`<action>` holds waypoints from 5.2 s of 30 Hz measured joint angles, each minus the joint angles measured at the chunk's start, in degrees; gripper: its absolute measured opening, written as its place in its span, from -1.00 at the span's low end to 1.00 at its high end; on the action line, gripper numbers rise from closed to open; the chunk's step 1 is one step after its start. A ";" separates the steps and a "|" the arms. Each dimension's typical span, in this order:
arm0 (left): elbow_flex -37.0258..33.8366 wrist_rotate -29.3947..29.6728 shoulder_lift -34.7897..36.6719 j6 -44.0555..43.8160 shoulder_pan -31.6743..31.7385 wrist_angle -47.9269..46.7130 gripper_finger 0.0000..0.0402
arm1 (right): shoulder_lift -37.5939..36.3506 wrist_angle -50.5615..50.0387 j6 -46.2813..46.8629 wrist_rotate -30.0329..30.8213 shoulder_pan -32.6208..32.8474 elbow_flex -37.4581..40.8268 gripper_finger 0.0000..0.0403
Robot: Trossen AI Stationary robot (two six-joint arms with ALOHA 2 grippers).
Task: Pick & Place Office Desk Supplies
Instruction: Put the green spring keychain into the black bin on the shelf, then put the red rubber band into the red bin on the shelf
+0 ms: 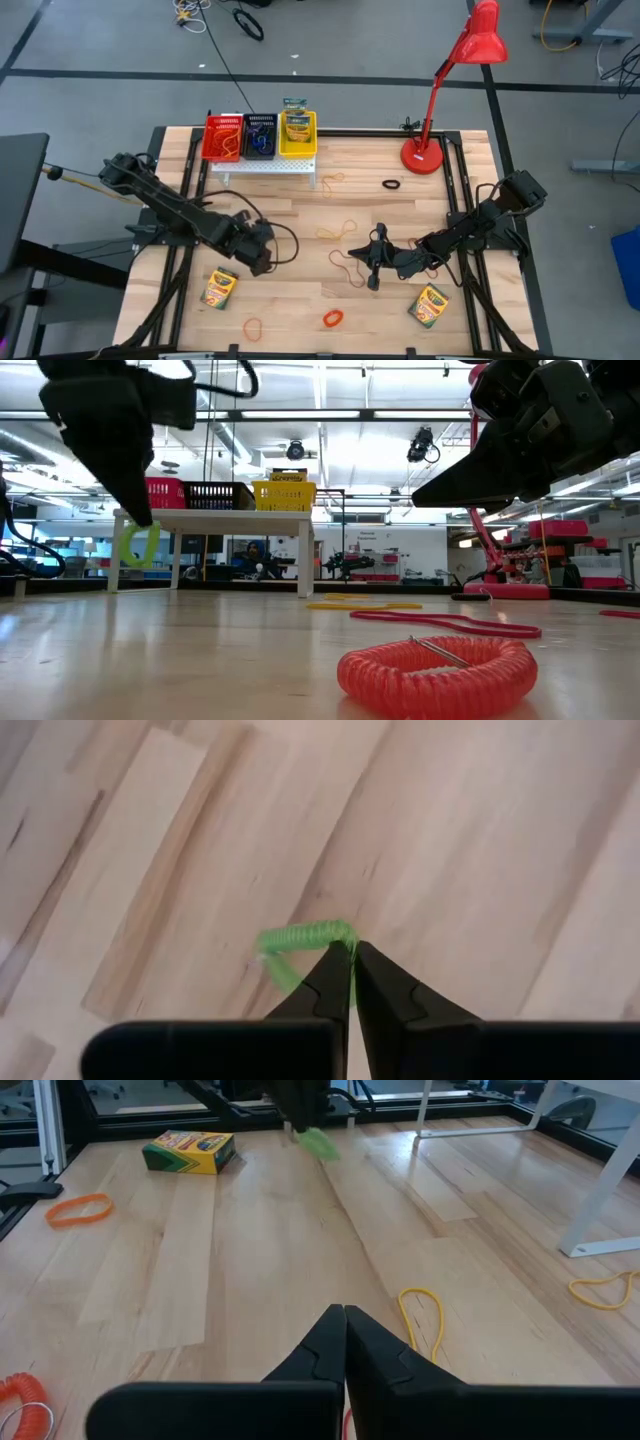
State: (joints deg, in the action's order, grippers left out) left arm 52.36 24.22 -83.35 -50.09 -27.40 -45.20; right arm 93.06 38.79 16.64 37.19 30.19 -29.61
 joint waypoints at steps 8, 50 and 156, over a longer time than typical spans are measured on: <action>3.65 1.29 0.00 3.85 0.02 -0.01 -0.94 | 0.00 0.00 0.00 -0.02 0.00 0.00 -0.98; 23.50 3.71 13.60 44.22 47.33 -12.10 -0.91 | 0.00 0.02 0.00 -0.01 0.00 0.02 -0.98; -36.65 -16.75 2.03 46.51 23.61 110.02 -0.94 | -0.02 5.16 9.82 -0.31 -2.53 0.00 -0.98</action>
State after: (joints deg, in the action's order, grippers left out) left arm 15.70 7.47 -81.32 -3.57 -3.79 64.82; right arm 93.03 43.94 26.47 36.88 27.67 -29.61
